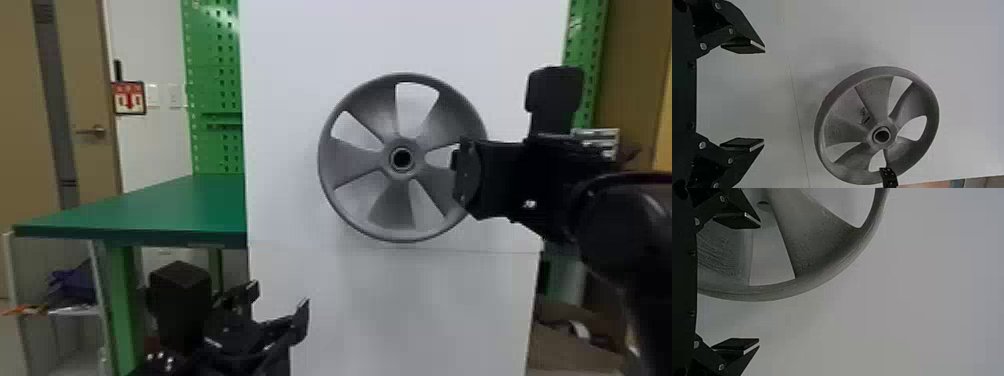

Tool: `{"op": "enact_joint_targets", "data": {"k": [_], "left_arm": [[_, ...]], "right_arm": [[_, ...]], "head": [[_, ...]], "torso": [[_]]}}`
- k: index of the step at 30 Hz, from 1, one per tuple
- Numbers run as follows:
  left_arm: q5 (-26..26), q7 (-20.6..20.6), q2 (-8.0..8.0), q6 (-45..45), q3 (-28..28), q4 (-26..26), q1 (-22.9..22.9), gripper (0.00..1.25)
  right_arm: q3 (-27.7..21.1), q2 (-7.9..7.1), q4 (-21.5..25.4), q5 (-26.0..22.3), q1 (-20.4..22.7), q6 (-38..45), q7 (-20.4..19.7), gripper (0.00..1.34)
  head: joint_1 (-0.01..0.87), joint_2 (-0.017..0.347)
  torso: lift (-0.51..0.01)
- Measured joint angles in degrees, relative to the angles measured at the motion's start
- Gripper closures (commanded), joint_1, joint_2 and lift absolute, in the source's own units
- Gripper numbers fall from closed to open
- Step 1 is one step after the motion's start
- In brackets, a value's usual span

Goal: Hold the wheel and insert it

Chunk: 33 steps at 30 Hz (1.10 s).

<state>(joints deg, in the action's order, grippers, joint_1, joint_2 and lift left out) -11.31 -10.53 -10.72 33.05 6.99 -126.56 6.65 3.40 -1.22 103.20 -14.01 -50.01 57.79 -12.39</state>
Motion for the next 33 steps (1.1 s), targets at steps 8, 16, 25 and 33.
{"op": "enact_joint_targets", "data": {"k": [8,16,25,33], "left_arm": [[-0.44,-0.01,0.06,0.0,-0.68,-0.01,-0.26,0.42],[-0.55,0.01,0.15,0.0,-1.06,-0.01,-0.37,0.42],[-0.55,0.0,0.25,0.0,-1.48,-0.26,-0.46,0.42],[-0.55,-0.01,0.43,0.0,-2.21,-0.47,-0.84,0.42]], "right_arm": [[-0.82,-0.71,9.86,-1.14,6.63,0.68,0.0,0.23],[-2.39,-1.8,17.65,-3.39,15.3,-0.86,0.0,0.23],[-2.77,-2.07,22.28,-1.81,23.88,-4.31,0.0,0.24],[-2.3,-2.52,24.16,-0.54,31.87,-8.86,0.0,0.24]], "head": [[0.181,0.098],[0.181,0.098],[0.181,0.098],[0.181,0.098]], "torso": [[-0.494],[-0.494],[-0.494],[-0.494]]}}
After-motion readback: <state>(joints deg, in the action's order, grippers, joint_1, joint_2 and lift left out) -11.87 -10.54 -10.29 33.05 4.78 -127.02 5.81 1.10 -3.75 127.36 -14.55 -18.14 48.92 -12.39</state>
